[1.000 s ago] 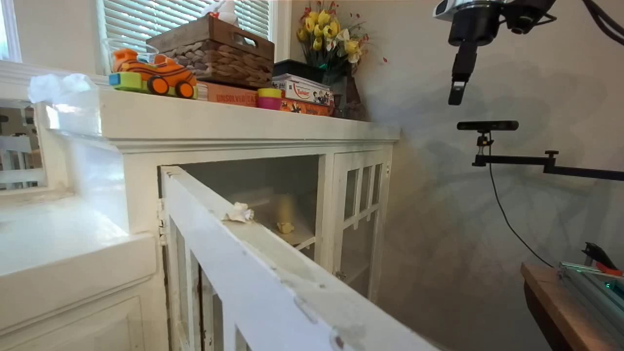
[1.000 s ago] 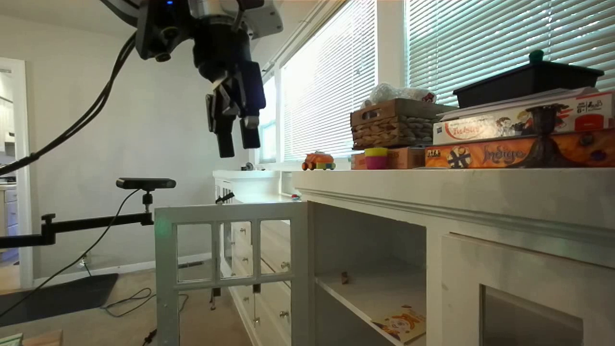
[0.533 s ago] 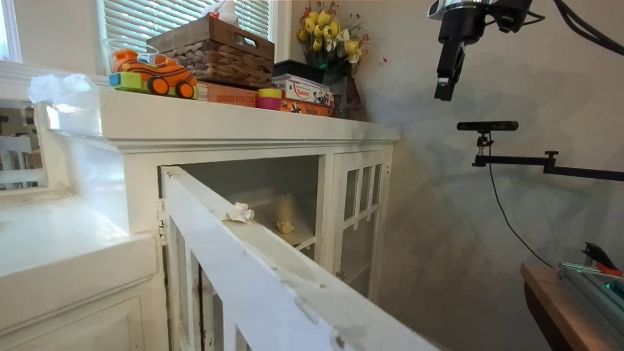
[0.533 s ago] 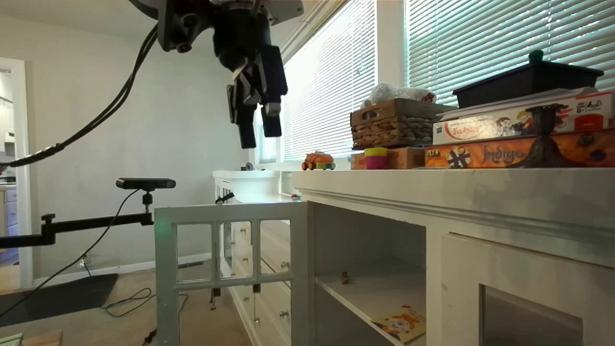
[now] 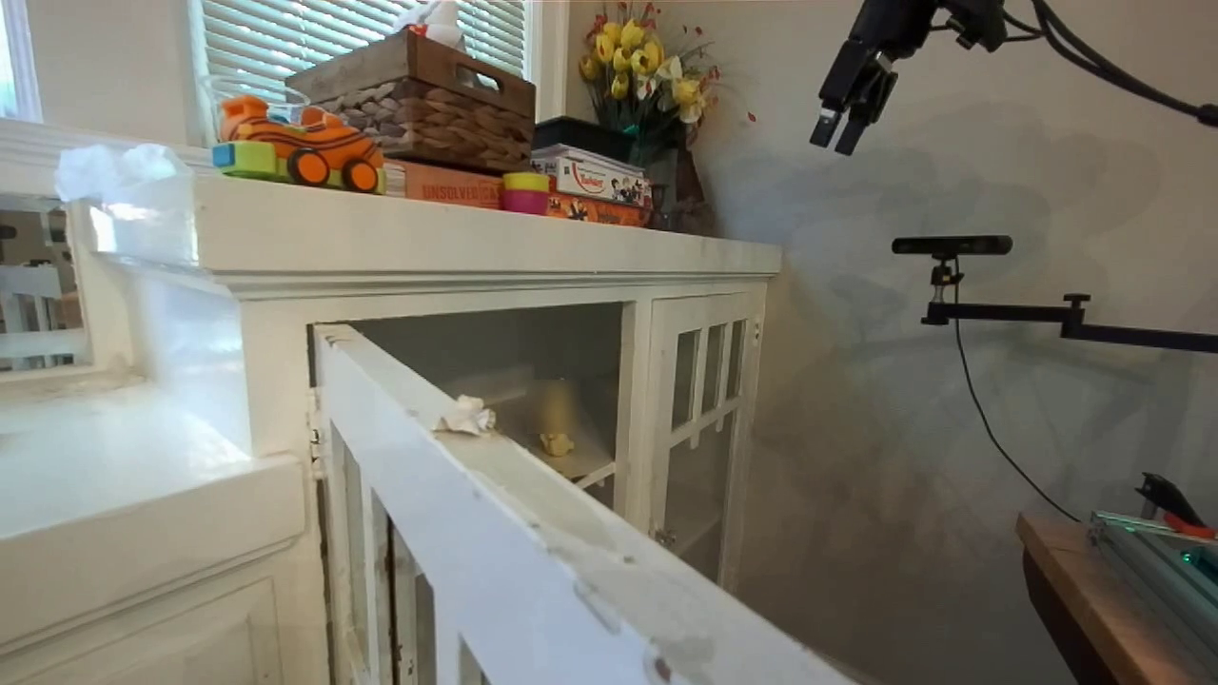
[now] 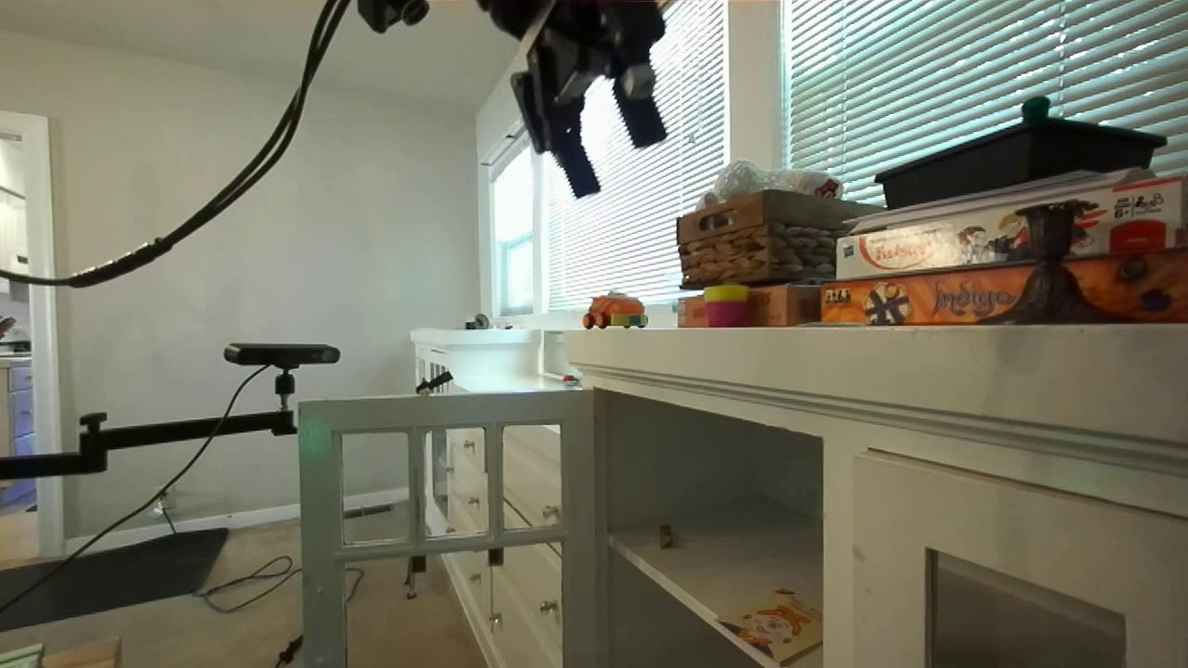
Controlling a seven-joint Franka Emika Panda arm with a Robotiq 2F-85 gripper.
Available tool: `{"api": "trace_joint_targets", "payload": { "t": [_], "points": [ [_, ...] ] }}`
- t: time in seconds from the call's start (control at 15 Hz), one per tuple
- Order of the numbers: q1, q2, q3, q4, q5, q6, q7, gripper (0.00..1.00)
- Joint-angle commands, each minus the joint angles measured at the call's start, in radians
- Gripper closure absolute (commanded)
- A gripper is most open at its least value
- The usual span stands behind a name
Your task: Remove the marker and green ball from the black tray and put them on the cabinet top
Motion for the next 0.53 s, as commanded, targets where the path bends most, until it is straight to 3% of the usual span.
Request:
{"api": "trace_joint_targets", "payload": {
  "t": [0.0,0.47],
  "points": [
    [-0.058,0.089,-0.019,0.108,-0.014,0.114,0.059,0.0],
    [-0.075,0.329,-0.044,0.377,0.025,0.218,0.102,0.0]
  ]
}}
